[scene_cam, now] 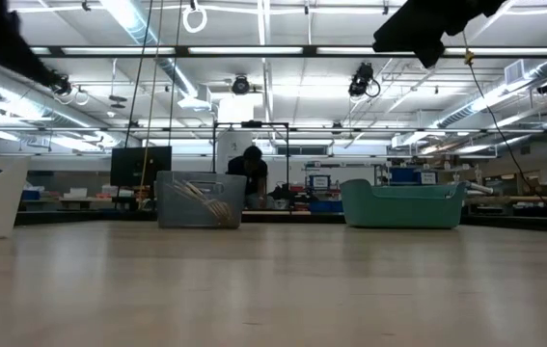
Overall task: Sort silverware by color (type)
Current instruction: Return to Home Position
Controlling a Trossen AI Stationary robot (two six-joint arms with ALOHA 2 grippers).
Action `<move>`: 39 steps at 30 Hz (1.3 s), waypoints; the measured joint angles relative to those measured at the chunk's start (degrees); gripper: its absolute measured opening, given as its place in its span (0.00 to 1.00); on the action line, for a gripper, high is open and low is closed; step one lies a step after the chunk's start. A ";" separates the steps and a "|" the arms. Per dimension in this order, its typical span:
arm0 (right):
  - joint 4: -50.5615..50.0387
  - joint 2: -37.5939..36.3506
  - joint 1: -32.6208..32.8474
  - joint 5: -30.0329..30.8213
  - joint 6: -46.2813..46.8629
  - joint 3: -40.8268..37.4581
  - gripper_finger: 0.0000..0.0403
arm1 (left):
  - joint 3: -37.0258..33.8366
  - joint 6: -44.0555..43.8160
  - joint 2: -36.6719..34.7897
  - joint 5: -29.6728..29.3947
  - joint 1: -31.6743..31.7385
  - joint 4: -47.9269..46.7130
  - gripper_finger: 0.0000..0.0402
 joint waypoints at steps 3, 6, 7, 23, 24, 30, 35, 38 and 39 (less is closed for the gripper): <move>-0.36 -2.76 -2.57 -3.17 -2.25 0.00 0.26 | 0.00 7.60 -2.92 -1.31 4.39 0.49 0.29; -0.48 -5.07 -5.47 -6.76 -4.22 0.00 0.25 | 0.00 15.53 -5.51 -3.39 8.53 2.01 0.29; -0.70 -5.75 -6.42 -7.89 -4.72 0.00 0.24 | 0.00 18.48 -6.52 -4.09 9.89 2.80 0.29; -1.00 -11.28 -19.46 -21.47 -10.33 0.00 0.23 | 0.00 81.87 -17.36 13.41 31.50 41.27 0.29; -0.99 -11.70 -20.04 -22.11 -10.62 0.00 0.23 | 0.00 84.70 -17.52 16.47 32.73 43.74 0.29; -0.04 -15.58 -22.68 -24.43 -11.83 -2.47 0.23 | -0.07 94.16 -17.61 31.29 39.89 51.25 0.29; 2.37 -21.23 -24.85 -25.76 -10.58 -7.87 0.23 | -0.11 95.02 -17.61 41.82 44.67 52.96 0.29; 3.13 -24.77 -25.88 -27.10 -9.01 -10.39 0.23 | -0.48 95.13 -17.61 44.33 45.99 53.92 0.28; 3.46 -25.99 -26.11 -27.41 -8.54 -11.10 0.23 | -1.61 95.67 -17.62 44.86 46.11 56.13 0.28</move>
